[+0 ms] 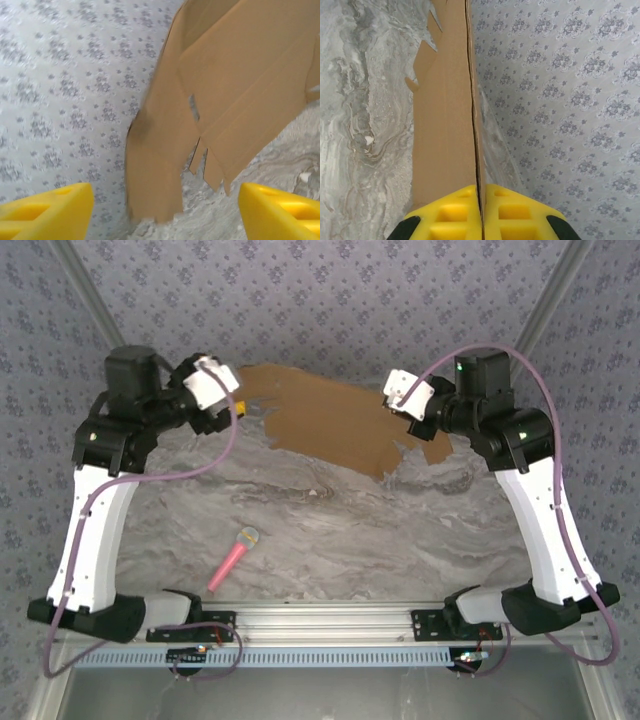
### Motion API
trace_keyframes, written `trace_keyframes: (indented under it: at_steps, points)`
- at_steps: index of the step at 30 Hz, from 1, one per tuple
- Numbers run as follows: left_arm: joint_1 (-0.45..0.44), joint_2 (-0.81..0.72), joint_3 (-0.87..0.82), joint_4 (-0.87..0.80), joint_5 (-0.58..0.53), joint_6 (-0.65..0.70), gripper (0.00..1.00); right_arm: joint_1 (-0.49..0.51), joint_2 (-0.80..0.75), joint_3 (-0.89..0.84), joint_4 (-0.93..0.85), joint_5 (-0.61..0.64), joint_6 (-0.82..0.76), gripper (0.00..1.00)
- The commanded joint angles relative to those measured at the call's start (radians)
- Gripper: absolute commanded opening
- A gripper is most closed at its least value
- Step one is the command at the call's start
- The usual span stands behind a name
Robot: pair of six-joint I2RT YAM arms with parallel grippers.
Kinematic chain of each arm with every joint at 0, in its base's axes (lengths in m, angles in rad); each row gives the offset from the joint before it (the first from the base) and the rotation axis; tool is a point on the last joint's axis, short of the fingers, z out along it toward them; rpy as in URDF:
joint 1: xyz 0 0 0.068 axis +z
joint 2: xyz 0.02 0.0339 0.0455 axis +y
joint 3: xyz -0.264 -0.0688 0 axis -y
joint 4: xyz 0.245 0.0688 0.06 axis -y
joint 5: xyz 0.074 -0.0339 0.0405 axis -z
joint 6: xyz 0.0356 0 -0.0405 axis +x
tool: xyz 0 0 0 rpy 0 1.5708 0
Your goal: Fold the paper box
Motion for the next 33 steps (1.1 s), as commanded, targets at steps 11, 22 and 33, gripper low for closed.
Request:
trace_keyframes:
  at_steps: [11, 22, 33]
  points:
    - [0.158, 0.134, -0.029, 0.213, 0.464, -0.218, 0.74, -0.092, -0.058, -0.055, 0.07, -0.208, 0.063, 0.0]
    - [0.148, 0.165, 0.032, 0.18, 0.618, -0.242, 0.18, -0.128, -0.071, -0.09, 0.14, -0.302, 0.105, 0.0]
    - [0.117, 0.159, 0.106, 0.017, 0.586, -0.172, 0.0, -0.101, -0.053, -0.089, 0.195, -0.293, 0.112, 0.27]
